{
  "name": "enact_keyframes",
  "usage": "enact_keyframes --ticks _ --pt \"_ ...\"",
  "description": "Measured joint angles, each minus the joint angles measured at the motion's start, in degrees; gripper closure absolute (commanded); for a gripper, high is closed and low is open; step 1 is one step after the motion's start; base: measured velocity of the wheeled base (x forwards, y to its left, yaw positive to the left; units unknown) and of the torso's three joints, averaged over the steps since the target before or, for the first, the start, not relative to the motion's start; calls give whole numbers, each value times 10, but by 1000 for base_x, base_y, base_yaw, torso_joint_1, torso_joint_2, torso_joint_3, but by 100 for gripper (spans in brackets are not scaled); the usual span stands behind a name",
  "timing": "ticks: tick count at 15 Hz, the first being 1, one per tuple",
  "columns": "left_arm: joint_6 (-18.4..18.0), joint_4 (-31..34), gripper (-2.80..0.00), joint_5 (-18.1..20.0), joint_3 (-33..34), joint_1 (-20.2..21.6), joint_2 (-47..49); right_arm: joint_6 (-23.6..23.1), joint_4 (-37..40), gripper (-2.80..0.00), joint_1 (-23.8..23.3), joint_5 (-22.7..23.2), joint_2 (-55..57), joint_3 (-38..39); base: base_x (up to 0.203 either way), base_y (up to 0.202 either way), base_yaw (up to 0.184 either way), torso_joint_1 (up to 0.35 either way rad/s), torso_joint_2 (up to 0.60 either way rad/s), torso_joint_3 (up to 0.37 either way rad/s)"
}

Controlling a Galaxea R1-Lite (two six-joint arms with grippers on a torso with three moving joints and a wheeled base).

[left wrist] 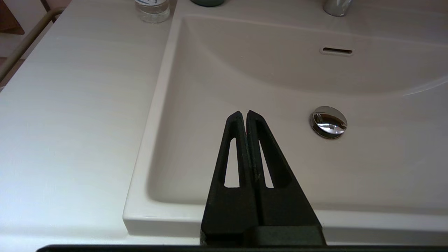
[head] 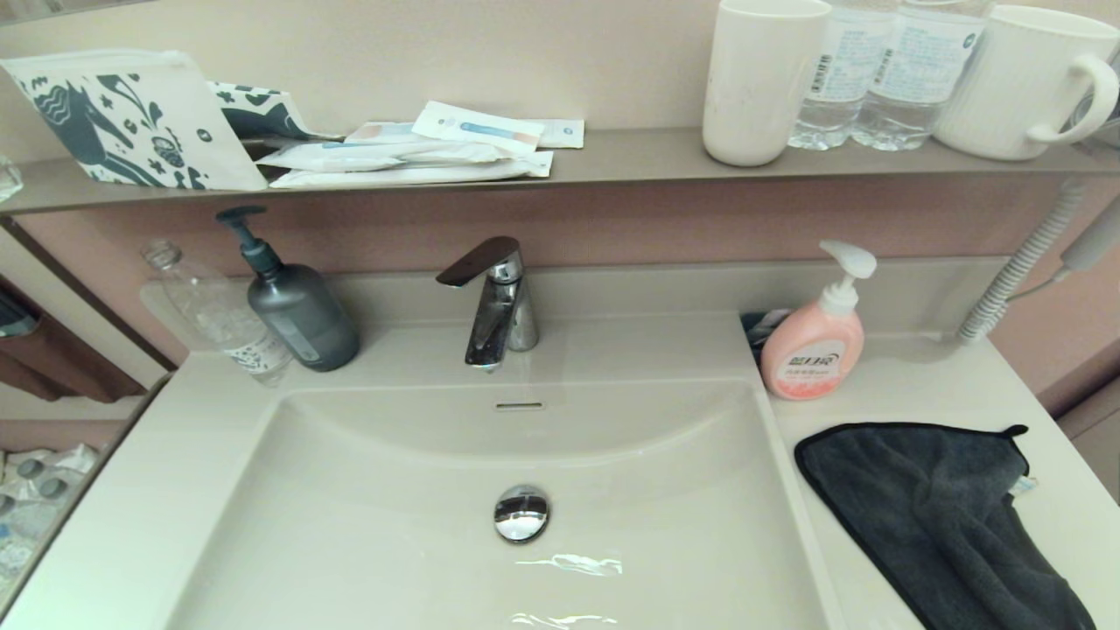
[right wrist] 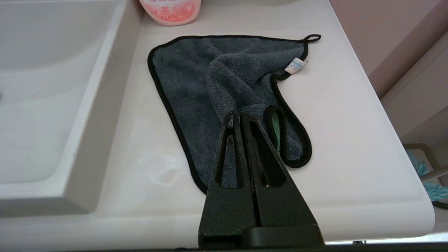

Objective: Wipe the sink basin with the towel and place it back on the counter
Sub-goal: Turn on the faucet

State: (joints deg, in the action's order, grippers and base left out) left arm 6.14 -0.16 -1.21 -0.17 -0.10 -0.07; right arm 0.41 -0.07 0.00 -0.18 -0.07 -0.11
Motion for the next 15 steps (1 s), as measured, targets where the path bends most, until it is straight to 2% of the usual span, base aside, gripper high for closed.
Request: enact_keyframes --ticks 5,9,11,13,15 --pt "-4 2 0 20 -42 0 24 0 0 0 0 0 0 0 0 0 0 0 0 0" --pt "-4 -11 0 62 -102 -7 131 0 0 0 0 0 0 0 0 0 0 0 0 0" --pt "-4 -39 0 90 -137 -11 213 0 0 0 0 0 0 0 0 0 0 0 0 0" --pt "-3 -89 0 108 -166 -16 298 0 0 0 0 0 0 0 0 0 0 0 0 0" --pt "-1 -148 0 119 -191 -38 377 0 0 0 0 0 0 0 0 0 0 0 0 0"
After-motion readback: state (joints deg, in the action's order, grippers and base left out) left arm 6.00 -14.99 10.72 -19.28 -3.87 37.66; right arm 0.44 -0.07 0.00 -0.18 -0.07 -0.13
